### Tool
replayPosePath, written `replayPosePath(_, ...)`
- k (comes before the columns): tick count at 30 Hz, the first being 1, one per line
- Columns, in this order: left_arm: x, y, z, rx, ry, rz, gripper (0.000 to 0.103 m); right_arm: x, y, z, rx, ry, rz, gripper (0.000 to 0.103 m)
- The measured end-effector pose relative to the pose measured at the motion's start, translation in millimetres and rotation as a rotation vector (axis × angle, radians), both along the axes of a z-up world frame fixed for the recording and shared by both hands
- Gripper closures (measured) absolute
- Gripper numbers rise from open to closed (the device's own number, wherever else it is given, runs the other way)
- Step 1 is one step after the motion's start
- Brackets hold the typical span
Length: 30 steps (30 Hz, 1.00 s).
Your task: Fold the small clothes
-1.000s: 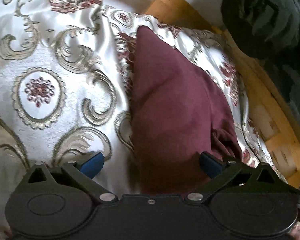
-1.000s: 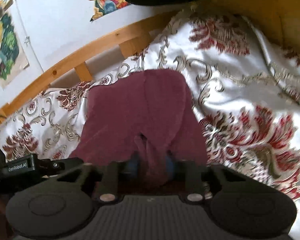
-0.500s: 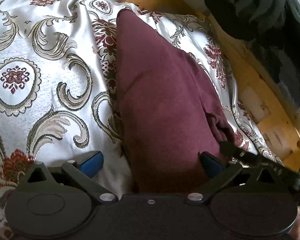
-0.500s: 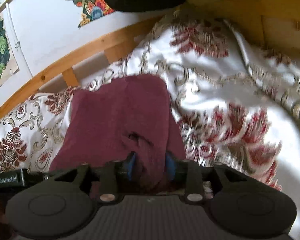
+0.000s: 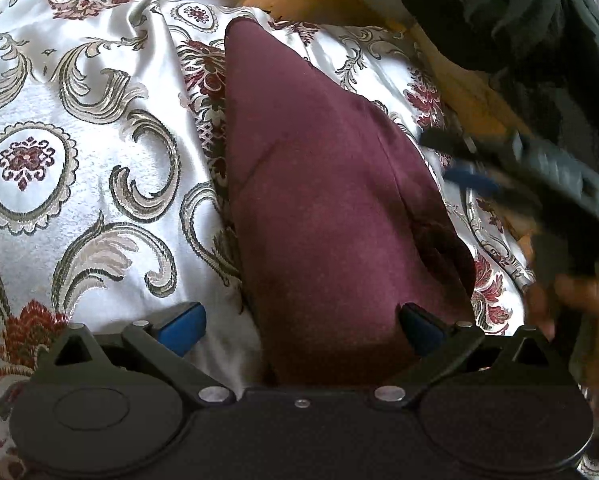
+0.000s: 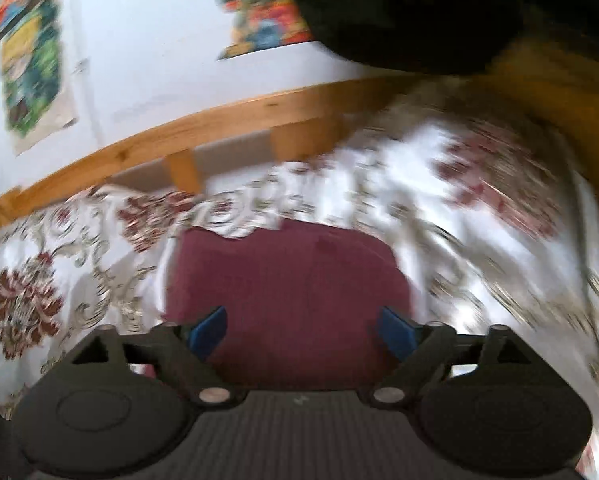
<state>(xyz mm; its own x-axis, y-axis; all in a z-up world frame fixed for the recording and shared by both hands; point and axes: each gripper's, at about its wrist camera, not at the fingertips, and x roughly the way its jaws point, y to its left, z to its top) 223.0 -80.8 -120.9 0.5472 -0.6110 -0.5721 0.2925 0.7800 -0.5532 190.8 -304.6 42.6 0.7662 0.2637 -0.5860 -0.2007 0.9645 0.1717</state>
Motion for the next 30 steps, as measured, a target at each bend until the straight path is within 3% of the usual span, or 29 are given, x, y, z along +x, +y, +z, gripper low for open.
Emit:
replayPosePath(5, -2.7, -0.7, -0.4, 0.007, -0.017, -0.002, 0.001, 41.5, 58.1, -5.0, -0.151, 0.042, 0.217, 0.008)
replayPosePath(7, -3.0, -1.2, -0.8, 0.01, -0.023, -0.004, 0.001, 52.2, 75.1, -15.4, -0.237, 0.056, 0.245, 0.01)
replayPosePath(11, -3.3, -0.6, -1.5, 0.006, -0.028, -0.004, 0.001, 66.3, 85.6, -27.0, -0.354, -0.008, 0.218, 0.009)
replayPosePath(16, -4.1, 0.0, -2.0, 0.004, -0.032, -0.008, 0.001, 72.0, 70.2, -30.8, -0.333, -0.027, 0.178, 0.007)
replayPosePath(19, -5.0, -1.3, -2.0, 0.014, -0.038, -0.013, 0.001, 59.6, 52.3, -15.0, -0.2, -0.092, 0.184, 0.004)
replayPosePath(22, -4.5, -2.3, -1.5, 0.015, -0.039, -0.013, 0.001, 57.2, 33.9, -2.8, -0.173, -0.14, 0.091, 0.003)
replayPosePath(24, -4.3, -4.2, -1.1, 0.018, -0.043, -0.013, 0.001, 63.7, 23.3, -2.6, -0.178, -0.114, 0.033, 0.011)
replayPosePath(26, -4.6, -4.6, -0.8, 0.019, -0.045, -0.013, 0.001, 70.4, 15.4, -7.1, -0.179, -0.076, 0.006, 0.029)
replayPosePath(27, -4.6, -4.4, -0.8, 0.017, -0.045, -0.013, 0.001, 73.3, 13.3, -10.7, -0.187, -0.059, -0.008, 0.032)
replayPosePath(28, -4.7, -4.4, -0.8, 0.016, -0.045, -0.012, 0.001, 74.9, 12.2, -14.5, -0.194, -0.042, -0.021, 0.042)
replayPosePath(30, -4.1, -4.5, -1.1, 0.016, -0.046, -0.012, 0.001, 80.2, 9.8, -21.7, -0.199, 0.0, -0.032, 0.08)
